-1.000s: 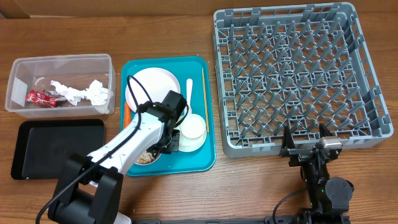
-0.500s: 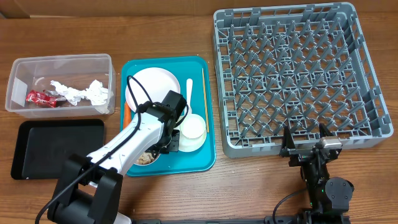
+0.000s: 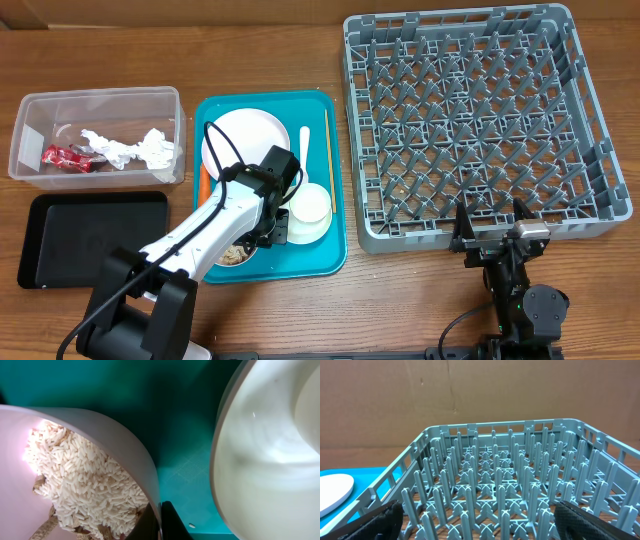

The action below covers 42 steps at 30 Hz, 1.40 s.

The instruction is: Sort waste into correct bins and load items into the dishwasher rack

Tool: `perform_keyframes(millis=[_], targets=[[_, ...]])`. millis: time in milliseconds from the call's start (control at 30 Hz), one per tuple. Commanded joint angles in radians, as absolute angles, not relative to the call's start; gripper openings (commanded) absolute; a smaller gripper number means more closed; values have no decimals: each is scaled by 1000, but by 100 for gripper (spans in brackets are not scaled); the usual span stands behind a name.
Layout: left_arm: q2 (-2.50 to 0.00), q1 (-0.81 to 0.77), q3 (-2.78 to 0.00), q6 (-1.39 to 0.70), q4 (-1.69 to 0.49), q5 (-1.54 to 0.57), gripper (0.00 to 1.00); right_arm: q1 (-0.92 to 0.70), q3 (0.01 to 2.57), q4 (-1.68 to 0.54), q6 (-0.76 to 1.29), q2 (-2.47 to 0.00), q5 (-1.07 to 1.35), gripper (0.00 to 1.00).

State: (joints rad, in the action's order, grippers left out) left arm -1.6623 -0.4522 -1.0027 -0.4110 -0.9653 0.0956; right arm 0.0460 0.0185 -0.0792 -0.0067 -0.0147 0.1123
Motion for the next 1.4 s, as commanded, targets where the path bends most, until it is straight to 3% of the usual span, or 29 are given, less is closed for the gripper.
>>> perform_keyframes(millis=[0, 133, 1067, 1133, 1200, 1367], targets=[[-1647, -457, -1012, -405, -968, 84, 16, 54, 8, -73, -3, -4, 107, 100], [-1647, -459, -1003, -407, -963, 75, 25, 54, 8, -73, -3, -4, 106, 100], [-1647, -459, -957, -407, -933, 78, 19, 54, 8, -74, -3, -4, 107, 100], [-1647, -459, -956, -407, -931, 78, 15, 54, 8, -73, -3, -4, 107, 100], [-1647, -459, -956, -407, -929, 79, 4, 54, 8, -73, -3, -4, 107, 100], [-1647, -459, -956, -407, -930, 78, 4, 54, 8, -73, -3, -4, 107, 100]])
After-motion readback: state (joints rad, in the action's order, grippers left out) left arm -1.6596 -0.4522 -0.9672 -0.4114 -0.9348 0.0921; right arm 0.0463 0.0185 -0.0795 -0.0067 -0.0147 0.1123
